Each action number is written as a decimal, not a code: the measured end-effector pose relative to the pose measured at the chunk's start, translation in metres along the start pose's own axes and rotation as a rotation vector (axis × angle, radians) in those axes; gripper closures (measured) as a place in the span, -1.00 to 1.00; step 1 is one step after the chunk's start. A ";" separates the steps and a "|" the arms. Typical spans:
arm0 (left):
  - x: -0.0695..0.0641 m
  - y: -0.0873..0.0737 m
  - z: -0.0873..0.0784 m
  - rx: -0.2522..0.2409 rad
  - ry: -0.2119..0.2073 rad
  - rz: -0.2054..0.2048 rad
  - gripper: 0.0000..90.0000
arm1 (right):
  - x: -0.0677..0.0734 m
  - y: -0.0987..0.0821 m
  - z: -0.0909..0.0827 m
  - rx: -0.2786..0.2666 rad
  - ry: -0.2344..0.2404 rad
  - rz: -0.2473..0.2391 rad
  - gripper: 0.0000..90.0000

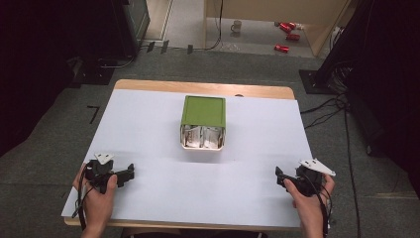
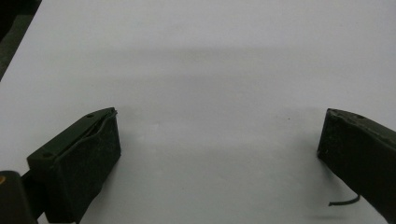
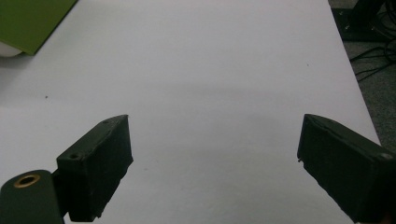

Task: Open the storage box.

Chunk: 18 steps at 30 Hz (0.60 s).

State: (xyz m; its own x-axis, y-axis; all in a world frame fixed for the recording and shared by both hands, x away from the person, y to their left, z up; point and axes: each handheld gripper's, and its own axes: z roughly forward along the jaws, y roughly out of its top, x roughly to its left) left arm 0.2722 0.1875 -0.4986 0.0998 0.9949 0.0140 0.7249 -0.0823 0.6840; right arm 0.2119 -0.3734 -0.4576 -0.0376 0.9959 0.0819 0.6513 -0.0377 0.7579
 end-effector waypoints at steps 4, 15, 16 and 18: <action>0.000 0.000 0.000 0.001 0.000 0.000 -1.00 | 0.011 0.006 0.000 -0.005 0.012 -0.006 -0.78; 0.000 0.000 0.000 0.004 0.000 0.001 -1.00 | 0.033 0.023 0.000 -0.028 0.052 -0.028 -0.78; 0.000 0.000 0.000 0.004 0.000 0.001 -1.00 | 0.035 0.025 0.001 -0.030 0.055 -0.028 -0.78; 0.000 0.000 0.000 0.004 -0.001 0.001 -1.00 | 0.041 0.029 0.002 -0.033 0.063 -0.033 -0.78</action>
State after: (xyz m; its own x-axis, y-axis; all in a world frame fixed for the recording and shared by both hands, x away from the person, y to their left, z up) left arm 0.2725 0.1877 -0.4985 0.1009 0.9948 0.0143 0.7277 -0.0836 0.6808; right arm 0.2307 -0.3339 -0.4339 -0.1071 0.9896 0.0958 0.6233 -0.0082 0.7819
